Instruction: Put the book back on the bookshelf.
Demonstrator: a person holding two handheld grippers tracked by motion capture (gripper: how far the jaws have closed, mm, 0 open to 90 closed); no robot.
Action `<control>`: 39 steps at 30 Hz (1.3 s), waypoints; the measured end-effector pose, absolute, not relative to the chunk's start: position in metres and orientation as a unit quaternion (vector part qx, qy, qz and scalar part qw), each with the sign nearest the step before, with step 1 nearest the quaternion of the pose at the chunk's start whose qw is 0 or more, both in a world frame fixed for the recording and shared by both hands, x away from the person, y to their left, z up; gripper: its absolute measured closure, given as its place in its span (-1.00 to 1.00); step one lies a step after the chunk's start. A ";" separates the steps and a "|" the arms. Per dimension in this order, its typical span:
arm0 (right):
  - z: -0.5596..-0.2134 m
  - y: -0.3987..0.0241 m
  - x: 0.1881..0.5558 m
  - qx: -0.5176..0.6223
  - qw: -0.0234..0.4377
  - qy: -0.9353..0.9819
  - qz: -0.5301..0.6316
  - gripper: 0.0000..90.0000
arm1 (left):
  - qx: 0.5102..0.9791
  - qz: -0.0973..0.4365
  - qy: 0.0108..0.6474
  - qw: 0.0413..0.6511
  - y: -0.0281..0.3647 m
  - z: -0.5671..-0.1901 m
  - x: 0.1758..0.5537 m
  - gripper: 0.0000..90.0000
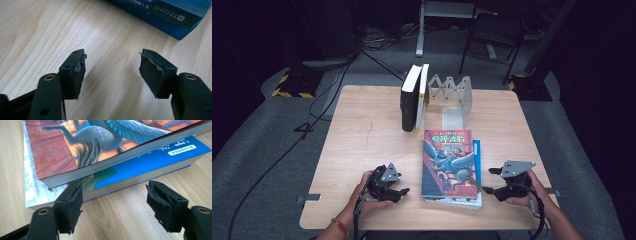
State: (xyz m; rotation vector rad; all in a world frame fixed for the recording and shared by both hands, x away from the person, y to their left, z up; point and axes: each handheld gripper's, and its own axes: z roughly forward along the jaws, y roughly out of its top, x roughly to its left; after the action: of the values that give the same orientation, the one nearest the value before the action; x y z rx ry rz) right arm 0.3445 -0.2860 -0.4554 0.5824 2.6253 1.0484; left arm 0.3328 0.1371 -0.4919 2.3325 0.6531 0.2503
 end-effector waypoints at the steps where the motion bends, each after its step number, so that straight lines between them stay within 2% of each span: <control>1: -0.454 -0.286 0.344 0.201 0.124 0.899 0.368 -0.33 | 0.899 0.099 0.248 0.347 0.136 -0.492 0.333 -0.19; 11: -0.442 -0.281 0.331 0.204 0.111 0.888 0.396 -0.23 | 0.896 0.103 0.265 0.342 0.134 -0.498 0.345 -0.34; 18: -0.442 -0.251 0.331 0.208 0.099 0.896 0.380 -0.22 | 0.887 0.103 0.271 0.360 0.129 -0.503 0.355 -0.45; 23: -0.449 -0.242 0.350 0.258 0.082 0.892 0.363 -0.34 | 0.887 0.104 0.268 0.362 0.119 -0.504 0.360 -0.51; 26: -0.455 -0.243 0.365 0.295 0.035 0.884 0.361 -0.56 | 0.887 0.102 0.267 0.363 0.114 -0.504 0.361 -0.51; 28: -0.458 -0.243 0.371 0.309 0.017 0.880 0.361 -0.59 | 0.887 0.102 0.267 0.363 0.112 -0.504 0.362 -0.51; 33: -0.458 -0.236 0.378 0.306 0.016 0.885 0.351 -0.71 | 0.888 0.101 0.263 0.363 0.105 -0.504 0.362 -0.51; 37: -0.457 -0.233 0.381 0.303 0.018 0.889 0.343 -0.72 | 0.886 0.104 0.269 0.364 0.102 -0.503 0.366 -0.48; 39: -0.456 -0.235 0.381 0.309 0.019 0.886 0.346 -0.59 | 0.880 0.108 0.283 0.366 0.103 -0.503 0.374 -0.41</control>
State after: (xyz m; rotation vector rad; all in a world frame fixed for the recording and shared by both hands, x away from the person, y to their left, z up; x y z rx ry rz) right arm 0.3807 -0.2350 -0.4561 0.9600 2.7486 1.0746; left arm 0.3738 0.1026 -0.5033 2.2624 0.7283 0.2786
